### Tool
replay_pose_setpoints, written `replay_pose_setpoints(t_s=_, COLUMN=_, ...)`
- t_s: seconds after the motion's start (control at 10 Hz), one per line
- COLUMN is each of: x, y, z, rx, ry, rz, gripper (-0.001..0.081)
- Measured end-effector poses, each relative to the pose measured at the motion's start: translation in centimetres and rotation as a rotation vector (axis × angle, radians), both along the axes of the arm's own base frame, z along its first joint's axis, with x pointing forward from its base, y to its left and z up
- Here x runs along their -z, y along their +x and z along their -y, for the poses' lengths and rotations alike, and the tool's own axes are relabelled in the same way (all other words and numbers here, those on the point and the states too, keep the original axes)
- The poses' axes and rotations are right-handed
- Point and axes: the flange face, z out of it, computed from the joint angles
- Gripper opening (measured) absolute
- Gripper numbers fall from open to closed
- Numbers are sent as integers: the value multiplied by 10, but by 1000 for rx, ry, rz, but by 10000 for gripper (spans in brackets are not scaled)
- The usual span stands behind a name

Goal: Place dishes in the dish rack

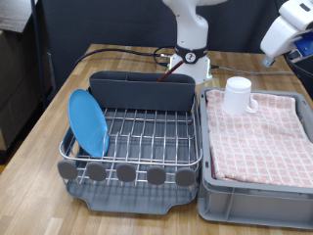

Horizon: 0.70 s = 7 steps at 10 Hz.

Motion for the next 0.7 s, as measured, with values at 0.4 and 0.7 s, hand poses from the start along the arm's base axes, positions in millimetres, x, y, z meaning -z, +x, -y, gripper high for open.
replay_pose_setpoints(t_s=0.4, x=6, y=-1, z=-4, rx=-13, ry=-4, rz=-7, gripper=803)
replay_pose_setpoints(t_s=0.7, x=4, y=-1, z=-6, rx=-16, ry=-3, rz=-5, gripper=803)
